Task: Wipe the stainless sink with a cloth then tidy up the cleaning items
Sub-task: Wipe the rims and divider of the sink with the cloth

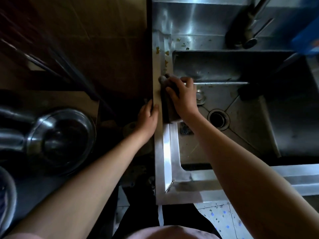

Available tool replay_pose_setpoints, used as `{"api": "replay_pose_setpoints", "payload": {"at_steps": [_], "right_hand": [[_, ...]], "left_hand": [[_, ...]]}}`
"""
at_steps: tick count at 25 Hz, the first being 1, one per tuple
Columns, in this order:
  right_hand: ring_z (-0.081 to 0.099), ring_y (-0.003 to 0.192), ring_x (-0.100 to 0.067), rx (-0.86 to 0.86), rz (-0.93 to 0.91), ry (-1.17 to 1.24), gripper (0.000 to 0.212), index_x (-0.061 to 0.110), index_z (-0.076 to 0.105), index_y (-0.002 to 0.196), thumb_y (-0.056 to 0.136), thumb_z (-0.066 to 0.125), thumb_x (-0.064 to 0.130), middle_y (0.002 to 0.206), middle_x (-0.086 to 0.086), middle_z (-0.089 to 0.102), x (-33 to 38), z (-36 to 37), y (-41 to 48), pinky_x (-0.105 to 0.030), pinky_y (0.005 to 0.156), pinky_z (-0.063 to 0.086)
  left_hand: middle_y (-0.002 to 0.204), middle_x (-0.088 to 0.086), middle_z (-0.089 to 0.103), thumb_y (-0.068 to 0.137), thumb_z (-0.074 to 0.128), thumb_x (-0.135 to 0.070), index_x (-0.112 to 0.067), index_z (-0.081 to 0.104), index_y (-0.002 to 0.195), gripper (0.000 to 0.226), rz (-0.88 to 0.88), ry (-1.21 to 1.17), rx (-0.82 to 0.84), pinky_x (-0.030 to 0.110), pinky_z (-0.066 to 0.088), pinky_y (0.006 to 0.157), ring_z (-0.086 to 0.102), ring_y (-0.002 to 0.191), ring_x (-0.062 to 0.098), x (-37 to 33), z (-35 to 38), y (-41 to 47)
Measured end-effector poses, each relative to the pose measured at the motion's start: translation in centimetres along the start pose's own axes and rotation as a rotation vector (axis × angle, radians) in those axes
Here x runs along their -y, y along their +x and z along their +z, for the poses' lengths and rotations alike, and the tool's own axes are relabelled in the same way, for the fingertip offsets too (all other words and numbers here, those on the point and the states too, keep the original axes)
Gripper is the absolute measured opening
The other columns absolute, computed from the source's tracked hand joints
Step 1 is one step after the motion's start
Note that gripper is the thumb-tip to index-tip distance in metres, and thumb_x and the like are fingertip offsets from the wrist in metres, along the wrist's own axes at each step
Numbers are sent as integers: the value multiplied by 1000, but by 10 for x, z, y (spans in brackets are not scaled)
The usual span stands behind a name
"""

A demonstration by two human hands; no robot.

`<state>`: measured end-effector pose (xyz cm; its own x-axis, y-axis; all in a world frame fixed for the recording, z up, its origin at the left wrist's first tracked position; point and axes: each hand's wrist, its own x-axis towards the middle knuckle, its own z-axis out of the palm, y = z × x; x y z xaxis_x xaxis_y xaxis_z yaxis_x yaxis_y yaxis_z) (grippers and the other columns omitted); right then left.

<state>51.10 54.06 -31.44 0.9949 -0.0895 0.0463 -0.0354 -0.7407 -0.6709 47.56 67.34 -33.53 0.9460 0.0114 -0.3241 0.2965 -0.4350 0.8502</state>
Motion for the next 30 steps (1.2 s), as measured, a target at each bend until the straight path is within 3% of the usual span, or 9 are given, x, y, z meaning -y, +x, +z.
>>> {"api": "replay_pose_setpoints", "payload": {"at_steps": [3,7,11,14,18,20,23,27,30], "right_hand": [[39,112,-35,151,-128,-47,33,30,58,120,90,50,39,125,-12,46,1,9,10,-39,93,34],[37,113,-35,175,-159,-92,34,35,58,117,89,46,48,127,-10,43,-4,25,18,-41,93,31],[37,114,-36,156,-157,-104,35,36,55,119,89,43,49,130,-10,41,-7,30,56,-43,94,32],[37,116,-35,120,-144,-112,37,34,54,122,89,44,49,131,-10,41,-10,35,83,-43,94,35],[38,114,-35,120,-120,-118,37,33,52,123,90,43,48,127,-12,41,-10,38,87,-41,93,34],[39,110,-36,140,-86,-94,37,31,54,122,90,46,46,123,-14,42,-9,32,83,-38,91,33],[44,105,-35,189,-89,4,33,27,61,117,87,56,40,111,-16,45,-8,21,56,-37,92,38],[47,97,-33,201,-122,68,29,26,66,111,83,63,34,97,-10,44,-12,14,11,-39,89,41],[46,97,-34,212,-143,54,31,25,66,112,82,65,34,96,-10,44,-12,10,-2,-42,89,40]], "left_hand": [[133,24,46,98,35,-16,2,47,127,36,-47,-72,-140,20,25,97,42,125,30,-11,15,9],[127,27,47,97,36,-13,6,46,124,34,2,5,-255,22,26,96,43,122,32,-8,31,9],[136,23,39,96,38,-10,2,34,134,40,88,35,-192,19,22,103,35,129,22,-5,27,10],[135,23,40,95,40,-9,2,35,134,40,119,84,-195,19,21,103,36,129,27,-5,27,10],[132,21,45,94,41,-10,-1,38,133,40,95,30,-186,33,30,107,41,125,28,-8,26,12],[129,21,47,91,47,-15,-2,41,131,43,66,-19,-175,34,34,103,44,122,29,-10,26,8],[133,20,44,81,64,-18,-5,37,135,62,16,5,-130,32,33,102,40,125,29,-8,21,5],[146,16,26,67,78,-27,-11,16,144,99,-80,194,33,31,25,107,25,135,28,2,15,2],[147,15,25,72,74,-31,-8,14,144,96,-61,175,118,24,21,104,24,136,27,6,12,-2]]}}
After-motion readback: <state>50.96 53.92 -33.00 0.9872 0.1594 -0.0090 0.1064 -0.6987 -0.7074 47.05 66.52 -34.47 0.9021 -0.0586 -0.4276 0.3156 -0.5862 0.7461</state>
